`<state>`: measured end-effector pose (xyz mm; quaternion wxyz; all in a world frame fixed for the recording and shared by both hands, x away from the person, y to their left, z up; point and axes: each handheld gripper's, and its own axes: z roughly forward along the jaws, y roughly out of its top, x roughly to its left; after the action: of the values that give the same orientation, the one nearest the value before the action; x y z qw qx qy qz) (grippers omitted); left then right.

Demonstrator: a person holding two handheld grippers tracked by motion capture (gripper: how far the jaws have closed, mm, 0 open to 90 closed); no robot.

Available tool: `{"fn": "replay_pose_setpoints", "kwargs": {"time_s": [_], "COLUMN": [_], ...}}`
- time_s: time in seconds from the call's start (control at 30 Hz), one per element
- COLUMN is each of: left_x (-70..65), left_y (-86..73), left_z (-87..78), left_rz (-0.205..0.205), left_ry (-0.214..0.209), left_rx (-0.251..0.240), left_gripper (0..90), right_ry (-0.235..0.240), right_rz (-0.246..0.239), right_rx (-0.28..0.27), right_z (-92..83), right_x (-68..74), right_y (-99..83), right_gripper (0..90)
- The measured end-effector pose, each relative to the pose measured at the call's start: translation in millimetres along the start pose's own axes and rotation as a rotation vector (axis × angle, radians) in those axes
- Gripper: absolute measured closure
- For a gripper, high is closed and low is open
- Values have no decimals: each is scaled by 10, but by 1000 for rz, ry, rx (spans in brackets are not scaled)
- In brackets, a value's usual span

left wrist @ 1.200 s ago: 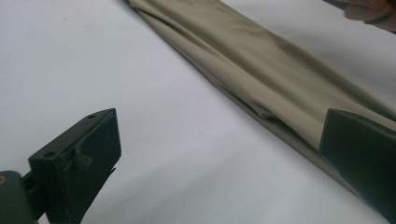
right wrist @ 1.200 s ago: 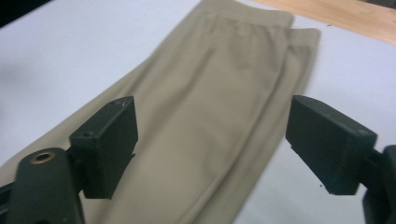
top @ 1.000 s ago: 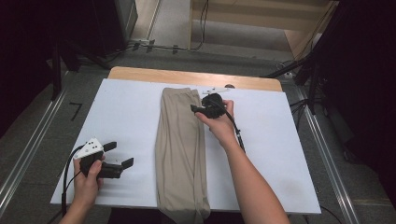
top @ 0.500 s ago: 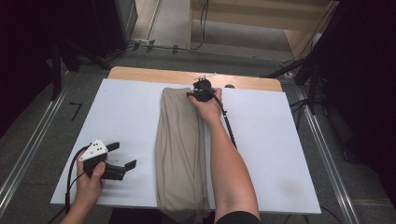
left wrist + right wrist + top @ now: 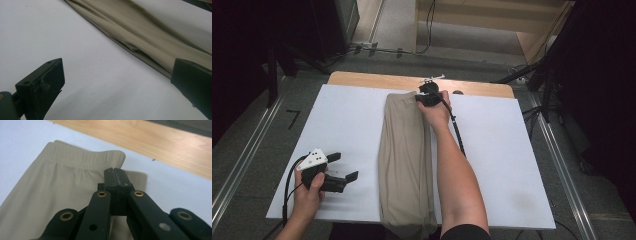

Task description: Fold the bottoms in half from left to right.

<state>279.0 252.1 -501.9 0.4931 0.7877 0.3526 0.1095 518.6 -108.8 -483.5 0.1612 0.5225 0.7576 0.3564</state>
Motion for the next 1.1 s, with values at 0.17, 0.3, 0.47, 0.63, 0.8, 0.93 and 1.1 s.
{"fn": "replay_pose_setpoints", "kwargs": {"time_s": [0.17,0.3,0.47,0.63,0.8,0.93,1.1], "left_x": [3,5,1,7,18,-4,-128], "left_y": [0,1,2,2,0,-12,-31], "left_z": [0,4,7,5,-23,-108,-145], "left_rz": [-2,-5,-3,-15,-27,-27,-14], "left_ry": [-3,-3,3,6,-5,-12,-20], "left_rx": [1,4,8,8,-5,-46,-38], "left_gripper": [0,0,0,0,0,0,0], "right_ry": [-67,-92,-152,-161,-145,-59,23], "right_rz": [43,40,33,156,158,65,-82], "right_rx": [11,27,69,88,26,-27,-41], "right_z": [-61,-42,100,45,-366,-802,-1285], "right_x": [-146,-214,-220,-305,-251,-97,182], "right_y": [2,-19,-83,-124,-262,-550,-1049], "right_gripper": [888,888,823,389,431,510,591]}}
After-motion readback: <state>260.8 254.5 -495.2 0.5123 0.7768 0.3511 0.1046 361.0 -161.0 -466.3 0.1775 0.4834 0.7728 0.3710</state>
